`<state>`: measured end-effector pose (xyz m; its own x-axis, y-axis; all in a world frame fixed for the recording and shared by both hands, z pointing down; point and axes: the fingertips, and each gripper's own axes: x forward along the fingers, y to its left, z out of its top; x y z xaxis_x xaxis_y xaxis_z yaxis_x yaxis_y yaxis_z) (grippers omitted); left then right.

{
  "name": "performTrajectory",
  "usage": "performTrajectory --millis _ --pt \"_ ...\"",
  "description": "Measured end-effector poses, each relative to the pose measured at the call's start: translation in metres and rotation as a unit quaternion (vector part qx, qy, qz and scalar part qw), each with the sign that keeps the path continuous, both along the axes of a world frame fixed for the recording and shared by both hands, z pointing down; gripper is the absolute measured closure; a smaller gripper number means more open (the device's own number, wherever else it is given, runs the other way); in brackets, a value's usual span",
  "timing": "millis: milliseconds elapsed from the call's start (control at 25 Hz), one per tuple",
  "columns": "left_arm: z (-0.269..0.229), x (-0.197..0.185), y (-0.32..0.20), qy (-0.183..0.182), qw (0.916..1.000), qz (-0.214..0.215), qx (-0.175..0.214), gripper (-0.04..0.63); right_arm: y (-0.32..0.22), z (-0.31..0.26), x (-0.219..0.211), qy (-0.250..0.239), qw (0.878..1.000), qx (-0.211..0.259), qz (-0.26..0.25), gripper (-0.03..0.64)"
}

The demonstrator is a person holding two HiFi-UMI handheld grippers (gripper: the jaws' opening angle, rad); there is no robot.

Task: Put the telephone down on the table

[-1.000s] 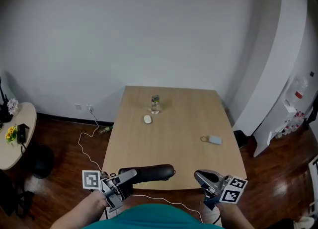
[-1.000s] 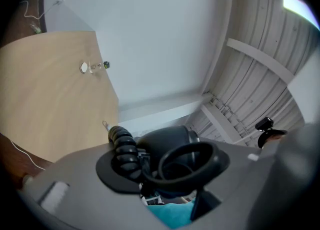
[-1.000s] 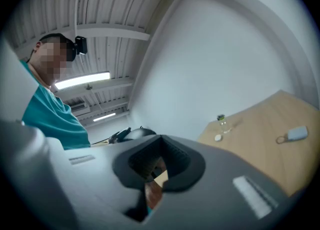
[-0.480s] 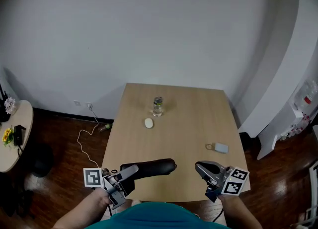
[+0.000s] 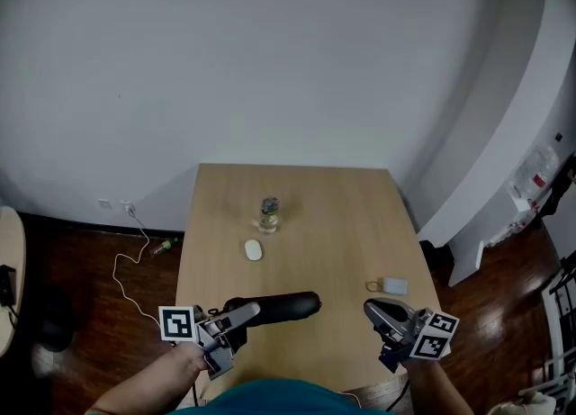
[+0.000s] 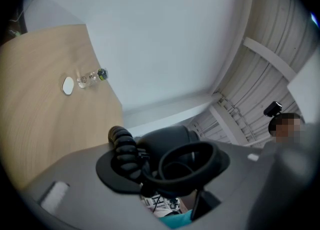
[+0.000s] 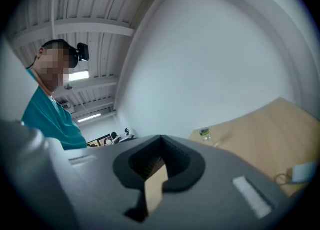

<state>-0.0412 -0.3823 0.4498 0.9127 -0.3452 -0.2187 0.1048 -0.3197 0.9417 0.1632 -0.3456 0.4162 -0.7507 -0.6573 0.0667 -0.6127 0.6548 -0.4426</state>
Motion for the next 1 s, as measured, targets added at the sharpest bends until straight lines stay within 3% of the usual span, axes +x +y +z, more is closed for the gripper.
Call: performTrajectory --millis 440,800,1000 --pt "0.073 0.119 -0.137 -0.026 0.9976 -0.06 -0.022 0.293 -0.098 0.041 0.088 -0.015 0.998 -0.016 -0.062 0.615" --pt "0.146 0.204 -0.251 -0.032 0.9973 -0.06 -0.029 0.293 -0.145 0.076 0.13 -0.023 0.997 -0.033 -0.064 0.615" --pt "0.219 0.206 -0.283 -0.099 0.9921 -0.053 -0.057 0.293 -0.145 0.098 0.143 -0.029 0.997 -0.057 -0.049 0.615"
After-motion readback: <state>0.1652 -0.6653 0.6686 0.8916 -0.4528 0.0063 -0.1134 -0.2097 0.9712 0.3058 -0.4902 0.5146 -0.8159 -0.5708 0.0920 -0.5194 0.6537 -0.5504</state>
